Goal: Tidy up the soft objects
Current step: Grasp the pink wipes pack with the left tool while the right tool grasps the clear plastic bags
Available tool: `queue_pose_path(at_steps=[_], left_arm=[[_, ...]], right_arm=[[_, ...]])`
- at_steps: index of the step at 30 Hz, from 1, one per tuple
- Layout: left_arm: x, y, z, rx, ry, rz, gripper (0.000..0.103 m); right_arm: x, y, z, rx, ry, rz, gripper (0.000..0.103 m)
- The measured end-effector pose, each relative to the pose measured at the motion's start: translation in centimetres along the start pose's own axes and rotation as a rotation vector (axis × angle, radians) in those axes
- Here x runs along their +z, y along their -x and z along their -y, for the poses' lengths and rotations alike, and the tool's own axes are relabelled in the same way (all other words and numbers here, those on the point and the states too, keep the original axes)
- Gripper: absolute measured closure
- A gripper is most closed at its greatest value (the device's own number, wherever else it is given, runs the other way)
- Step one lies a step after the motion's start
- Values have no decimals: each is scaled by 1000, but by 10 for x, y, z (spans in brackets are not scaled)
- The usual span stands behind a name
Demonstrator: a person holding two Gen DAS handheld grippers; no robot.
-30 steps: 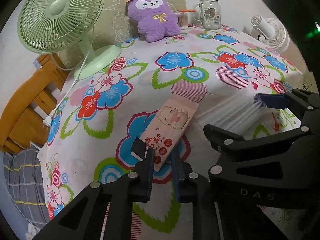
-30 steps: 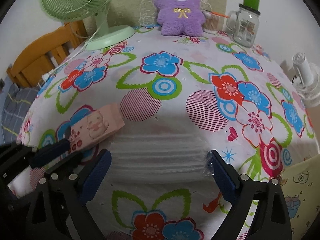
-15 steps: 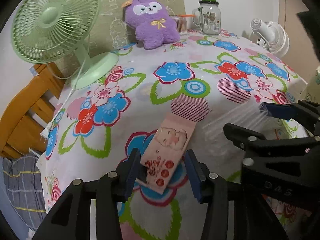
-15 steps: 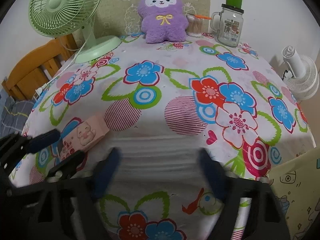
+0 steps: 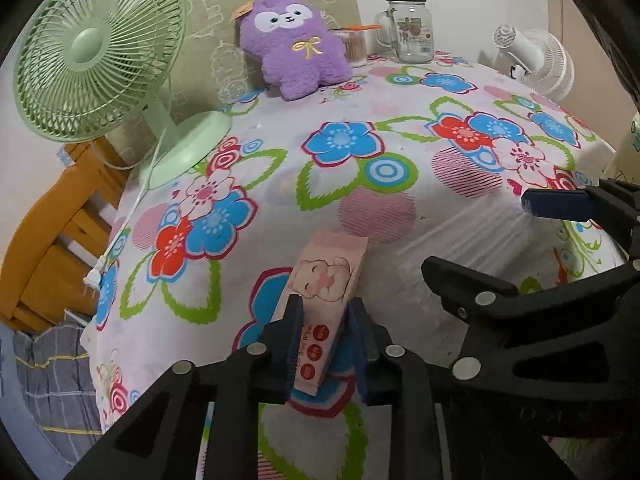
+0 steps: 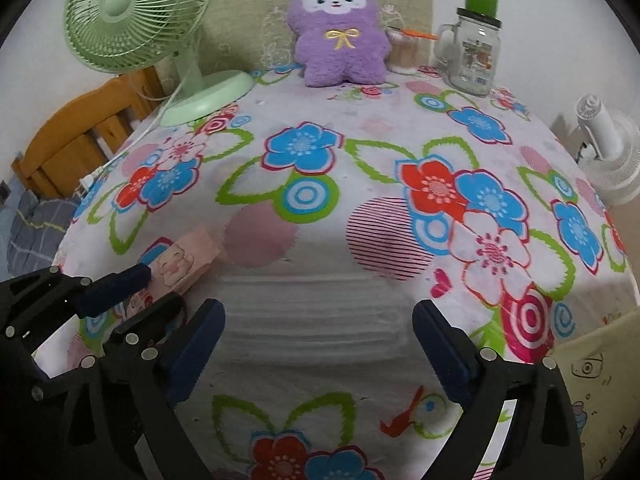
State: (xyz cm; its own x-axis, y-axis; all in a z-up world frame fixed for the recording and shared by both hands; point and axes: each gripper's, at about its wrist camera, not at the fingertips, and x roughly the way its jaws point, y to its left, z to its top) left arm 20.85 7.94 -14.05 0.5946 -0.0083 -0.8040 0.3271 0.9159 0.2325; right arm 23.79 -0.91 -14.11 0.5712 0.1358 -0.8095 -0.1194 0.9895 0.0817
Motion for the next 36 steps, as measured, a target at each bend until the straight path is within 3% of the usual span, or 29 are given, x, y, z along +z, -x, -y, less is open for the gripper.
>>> queue_pose_path(at_steps=[9,13,18,23,27,36], left_arm=[[-5,-1,-2,35,13,-2,84],[-6,2,2,-1,17,4,91],[-8,5,5,-6,42,1,92],[-16,9,3,31,61,-9,92],[-24,11,-2,41,82,-20,92],[-27,14,-6,28,100,-11,96]], right_arm=[[0,-14,-10,-9,10,-33,6],[1,-13,-11,-30,28,-25,20],[-2,-7,-7,-47,32,-16,27],[-6,-3,-4,-18,24,-29,25],[-7,-1,-9,1,35,-39,12],[-8,-3,-23,-1,65,-48,4]])
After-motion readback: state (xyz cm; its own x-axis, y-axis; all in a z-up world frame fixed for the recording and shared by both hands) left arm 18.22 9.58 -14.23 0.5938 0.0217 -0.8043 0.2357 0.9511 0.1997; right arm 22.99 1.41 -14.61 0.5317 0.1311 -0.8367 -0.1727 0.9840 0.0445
